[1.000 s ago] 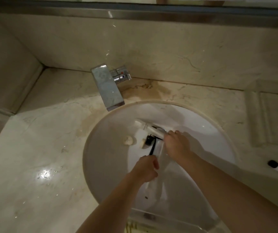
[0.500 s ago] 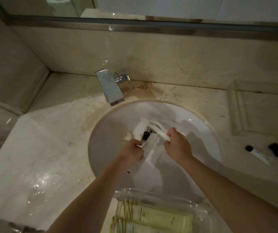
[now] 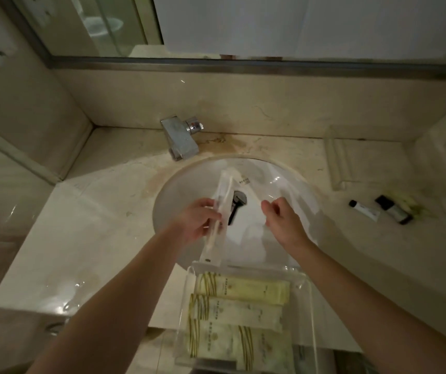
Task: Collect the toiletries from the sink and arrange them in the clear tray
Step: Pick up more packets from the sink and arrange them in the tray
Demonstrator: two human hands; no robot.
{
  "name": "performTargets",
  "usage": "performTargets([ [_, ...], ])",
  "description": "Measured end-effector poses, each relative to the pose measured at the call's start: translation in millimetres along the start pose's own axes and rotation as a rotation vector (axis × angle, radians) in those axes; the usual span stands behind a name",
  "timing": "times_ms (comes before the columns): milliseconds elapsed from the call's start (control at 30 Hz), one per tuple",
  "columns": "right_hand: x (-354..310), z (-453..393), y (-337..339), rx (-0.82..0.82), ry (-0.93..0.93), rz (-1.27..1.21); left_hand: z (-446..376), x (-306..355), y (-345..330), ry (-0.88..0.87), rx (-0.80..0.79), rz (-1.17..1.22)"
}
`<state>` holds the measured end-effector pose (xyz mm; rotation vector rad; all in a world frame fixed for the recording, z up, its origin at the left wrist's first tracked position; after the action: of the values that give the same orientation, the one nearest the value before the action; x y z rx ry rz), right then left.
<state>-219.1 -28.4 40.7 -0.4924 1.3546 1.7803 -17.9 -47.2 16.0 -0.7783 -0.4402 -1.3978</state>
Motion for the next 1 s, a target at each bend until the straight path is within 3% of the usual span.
performTargets([
  [133, -6.0, 22.1, 6.7, -0.011, 0.058, -0.034, 17.0, 13.4, -9.2, -0.03, -0.082, 0.032],
  [267, -9.4, 46.0, 0.5, -0.165, 0.082, -0.033, 30.1, 19.2, -24.1, -0.059, -0.211, 0.074],
  [400, -14.3, 65.5, 3.9, -0.218, 0.086, 0.03, 41.5, 12.5, -42.5, -0.04, -0.33, 0.085],
  [633, -11.1, 96.4, -0.1, -0.357, 0.046, 0.028, 54.8, 5.7, -54.1, -0.147, -0.34, -0.052],
  [800, -4.9, 98.4, 9.8, -0.263, 0.065, -0.04, 64.6, 4.6, -56.5, -0.142, -0.309, -0.133],
  [1000, 7.2, 98.5, 18.1, -0.155, 0.017, -0.273, 64.9, -0.8, -48.4, -0.028, -0.251, 0.037],
])
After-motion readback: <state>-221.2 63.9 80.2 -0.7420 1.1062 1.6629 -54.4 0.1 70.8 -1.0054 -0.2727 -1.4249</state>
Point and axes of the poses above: each hand's wrist, its own z-axis away from the middle knuckle, its own y-axis out of the back of the hand, x = y × z, the point moved 10 cm from there along -z, towards the middle knuckle, and after that the axes turned 13 degrees about z, right-handed, at the moved point
